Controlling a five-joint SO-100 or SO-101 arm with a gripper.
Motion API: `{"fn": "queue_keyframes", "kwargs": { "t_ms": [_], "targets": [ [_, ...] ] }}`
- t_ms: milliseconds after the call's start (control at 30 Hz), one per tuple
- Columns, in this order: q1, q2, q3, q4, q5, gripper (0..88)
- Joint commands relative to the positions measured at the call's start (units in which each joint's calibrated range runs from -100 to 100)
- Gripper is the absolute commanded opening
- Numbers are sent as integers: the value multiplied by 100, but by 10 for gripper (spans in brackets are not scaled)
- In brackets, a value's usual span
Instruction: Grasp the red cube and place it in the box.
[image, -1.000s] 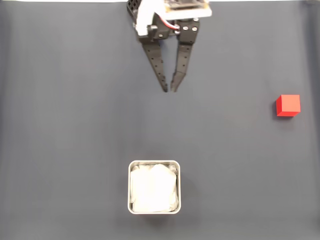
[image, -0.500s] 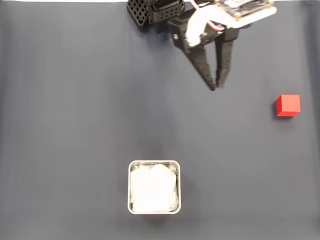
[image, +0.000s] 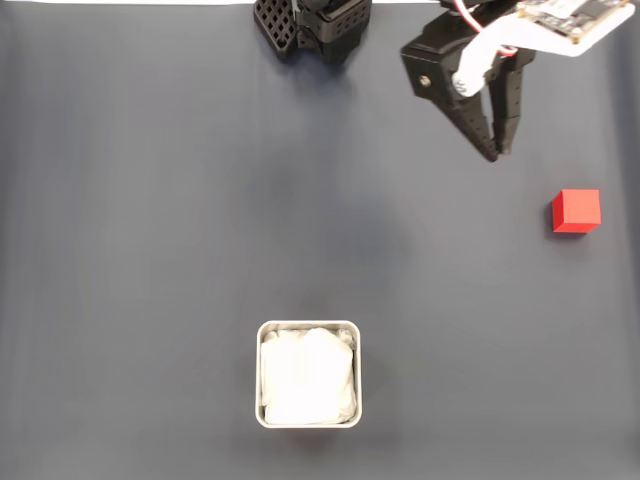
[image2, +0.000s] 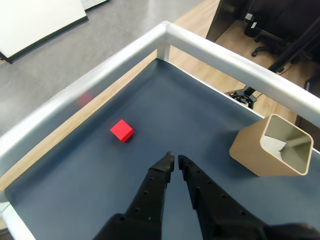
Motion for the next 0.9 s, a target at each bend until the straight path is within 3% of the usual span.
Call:
{"fn": "queue_keyframes", "kwargs": {
  "t_ms": [0, 867],
  "targets": [
    [-266, 49, -291, -67, 10, 2],
    [-1033, 1097, -501, -526, 156, 61]
  ]
}}
